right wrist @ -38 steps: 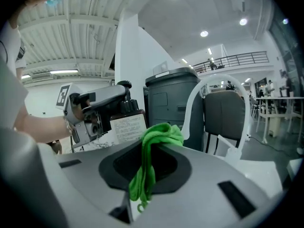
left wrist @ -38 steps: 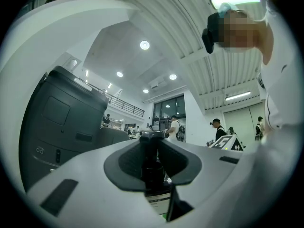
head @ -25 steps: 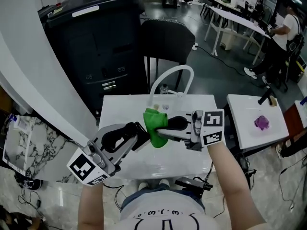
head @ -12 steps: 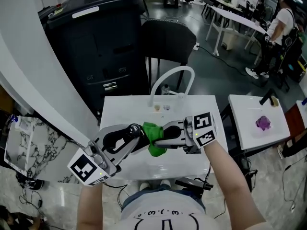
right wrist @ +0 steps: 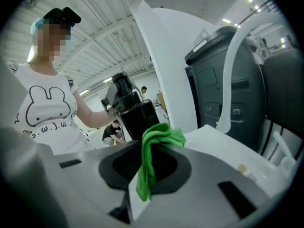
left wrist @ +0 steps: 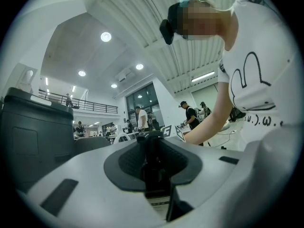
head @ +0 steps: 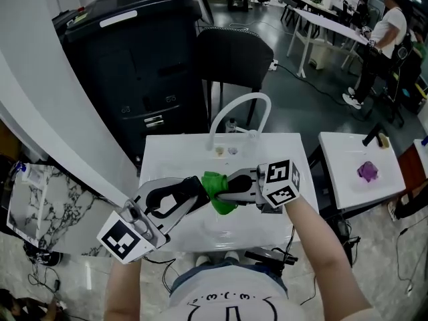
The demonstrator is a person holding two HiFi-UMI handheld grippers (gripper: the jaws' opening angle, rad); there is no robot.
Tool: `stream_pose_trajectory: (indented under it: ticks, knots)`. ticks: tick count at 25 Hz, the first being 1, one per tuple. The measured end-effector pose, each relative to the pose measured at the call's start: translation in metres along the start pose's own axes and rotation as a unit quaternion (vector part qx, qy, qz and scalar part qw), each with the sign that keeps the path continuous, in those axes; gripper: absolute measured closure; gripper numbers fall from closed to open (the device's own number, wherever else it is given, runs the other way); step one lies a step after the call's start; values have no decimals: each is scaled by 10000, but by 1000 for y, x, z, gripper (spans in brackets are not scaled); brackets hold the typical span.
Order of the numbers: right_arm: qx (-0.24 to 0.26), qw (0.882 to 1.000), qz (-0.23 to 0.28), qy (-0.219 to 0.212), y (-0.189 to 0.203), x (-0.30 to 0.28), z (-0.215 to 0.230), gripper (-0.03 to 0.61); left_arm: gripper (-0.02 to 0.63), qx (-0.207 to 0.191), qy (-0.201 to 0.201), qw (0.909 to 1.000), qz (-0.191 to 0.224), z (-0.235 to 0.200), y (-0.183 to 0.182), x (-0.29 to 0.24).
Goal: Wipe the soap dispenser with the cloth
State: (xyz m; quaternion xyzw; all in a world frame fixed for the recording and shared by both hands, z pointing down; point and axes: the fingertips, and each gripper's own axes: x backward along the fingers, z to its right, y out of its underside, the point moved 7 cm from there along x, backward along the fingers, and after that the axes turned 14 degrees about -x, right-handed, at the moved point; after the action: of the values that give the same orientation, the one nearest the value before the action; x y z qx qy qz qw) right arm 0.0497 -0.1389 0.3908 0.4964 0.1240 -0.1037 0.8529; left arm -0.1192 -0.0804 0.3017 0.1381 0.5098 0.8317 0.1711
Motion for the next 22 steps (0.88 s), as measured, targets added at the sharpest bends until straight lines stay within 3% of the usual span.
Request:
stream_pose_trajectory:
  ticks: [3,8,15,22]
  knots:
    - [41,9984,552,94,-18,16,-3,529,517,-297,210,9991,-217,6,0,-2]
    - [-152,9890,1400,-461,-44,19,-16,529,517,-720,500,9954,-376,16,1,-8]
    - [-847,9768,1854,-657,-41,-3,3,529,517,-837,494,9943,-444,21,-1,-7]
    - [-1565,9694,1826,-485,-25,-30,26,529,517,-829,365,9954,-307,21,-4,-5]
